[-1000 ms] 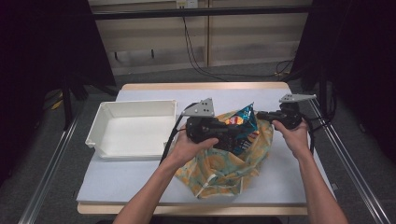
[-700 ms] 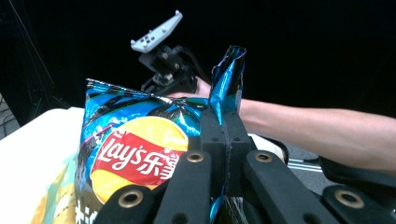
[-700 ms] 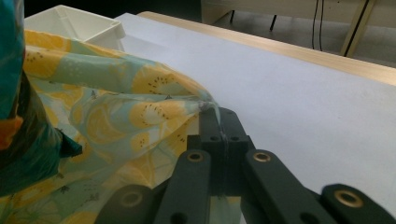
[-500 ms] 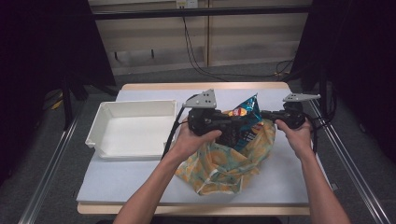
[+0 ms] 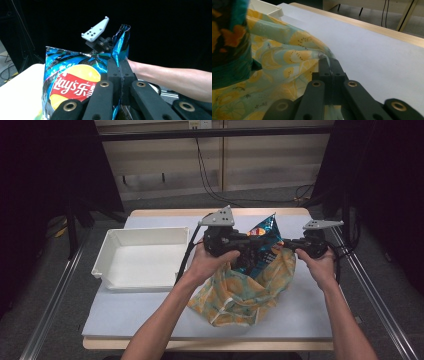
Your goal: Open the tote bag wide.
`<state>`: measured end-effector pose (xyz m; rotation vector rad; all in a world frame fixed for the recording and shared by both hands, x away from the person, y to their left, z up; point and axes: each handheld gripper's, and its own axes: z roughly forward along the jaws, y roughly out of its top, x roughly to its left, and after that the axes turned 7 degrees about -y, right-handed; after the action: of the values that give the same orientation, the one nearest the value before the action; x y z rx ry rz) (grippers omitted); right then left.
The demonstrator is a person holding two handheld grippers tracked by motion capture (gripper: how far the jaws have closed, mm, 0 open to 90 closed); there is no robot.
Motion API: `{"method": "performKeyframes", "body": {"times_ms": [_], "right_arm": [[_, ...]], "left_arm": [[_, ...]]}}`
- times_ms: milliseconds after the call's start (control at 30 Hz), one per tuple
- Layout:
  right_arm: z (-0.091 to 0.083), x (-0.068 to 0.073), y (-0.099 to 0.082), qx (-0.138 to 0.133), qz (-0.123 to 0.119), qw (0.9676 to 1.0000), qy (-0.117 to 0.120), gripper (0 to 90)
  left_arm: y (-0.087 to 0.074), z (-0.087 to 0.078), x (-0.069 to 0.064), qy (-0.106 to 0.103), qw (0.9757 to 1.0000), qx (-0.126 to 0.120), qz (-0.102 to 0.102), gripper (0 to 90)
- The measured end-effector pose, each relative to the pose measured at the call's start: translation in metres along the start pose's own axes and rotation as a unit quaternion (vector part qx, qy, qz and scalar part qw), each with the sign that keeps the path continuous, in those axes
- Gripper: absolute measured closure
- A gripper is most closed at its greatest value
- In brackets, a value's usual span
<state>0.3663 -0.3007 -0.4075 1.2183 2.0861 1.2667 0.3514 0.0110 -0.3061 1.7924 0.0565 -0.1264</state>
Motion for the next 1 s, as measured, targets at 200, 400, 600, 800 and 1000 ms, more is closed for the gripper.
{"method": "performKeyframes", "body": {"times_ms": [200, 400, 600, 800, 1000], "right_arm": [[-0.002, 0.001, 0.001, -0.002, -0.003, 1.0000, 0.001, 90.0], [-0.001, 0.003, 0.001, 0.005, -0.014, 0.9998, 0.009, 90.0], [0.002, 0.008, 0.000, 0.009, -0.023, 0.9996, 0.014, 89.7], [0.006, 0.008, -0.002, 0.013, -0.018, 0.9996, 0.018, 89.4], [0.010, 0.012, -0.003, 0.018, -0.026, 0.9994, 0.015, 86.6]], "left_arm": [[0.007, 0.001, 0.004, 0.004, 1.0000, 0.000, 0.001, 90.0], [0.019, 0.004, 0.005, 0.008, 0.9999, 0.009, 0.008, 90.0], [0.032, -0.002, 0.005, 0.012, 0.9998, -0.009, 0.016, 90.0], [0.044, -0.010, 0.004, 0.019, 0.9994, -0.016, 0.024, 90.0], [0.050, -0.022, 0.008, 0.031, 0.9990, -0.022, 0.023, 90.0]]}}
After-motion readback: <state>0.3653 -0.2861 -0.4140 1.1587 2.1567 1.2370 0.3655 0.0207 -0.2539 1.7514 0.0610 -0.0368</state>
